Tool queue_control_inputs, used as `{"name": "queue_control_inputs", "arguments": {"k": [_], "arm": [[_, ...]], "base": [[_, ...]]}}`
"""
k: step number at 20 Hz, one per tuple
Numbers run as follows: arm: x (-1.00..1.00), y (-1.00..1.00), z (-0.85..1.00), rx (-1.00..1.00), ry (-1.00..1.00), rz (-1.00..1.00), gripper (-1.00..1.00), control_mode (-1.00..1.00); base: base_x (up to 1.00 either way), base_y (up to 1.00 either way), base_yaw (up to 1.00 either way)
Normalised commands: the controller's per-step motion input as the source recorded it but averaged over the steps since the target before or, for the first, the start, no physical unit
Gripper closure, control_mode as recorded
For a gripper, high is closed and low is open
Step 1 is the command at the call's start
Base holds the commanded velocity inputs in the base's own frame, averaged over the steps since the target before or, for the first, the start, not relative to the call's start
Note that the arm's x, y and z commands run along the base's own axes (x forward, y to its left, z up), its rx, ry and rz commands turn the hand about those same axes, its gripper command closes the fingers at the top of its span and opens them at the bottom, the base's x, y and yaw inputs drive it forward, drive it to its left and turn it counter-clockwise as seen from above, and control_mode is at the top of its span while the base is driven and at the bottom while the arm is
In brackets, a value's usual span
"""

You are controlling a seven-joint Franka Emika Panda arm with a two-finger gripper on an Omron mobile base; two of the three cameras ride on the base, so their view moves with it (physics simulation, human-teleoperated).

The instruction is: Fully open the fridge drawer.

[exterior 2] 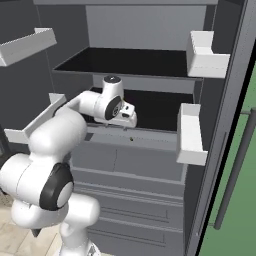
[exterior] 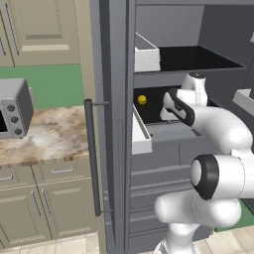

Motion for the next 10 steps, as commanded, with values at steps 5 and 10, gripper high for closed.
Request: {"name": "queue_control_inputs", "arguments": {"k": [5, 10], "arm": [[0.29, 0.00, -0.06, 0.00, 0.00, -0.03, -1.00, -1.00], [0.12, 0.00, 0.00, 0.00, 0.00, -0.01, -1.00, -1.00]], "base": [[0.00, 0.00, 0.00], [0.00, 0.00, 0.00]]}}
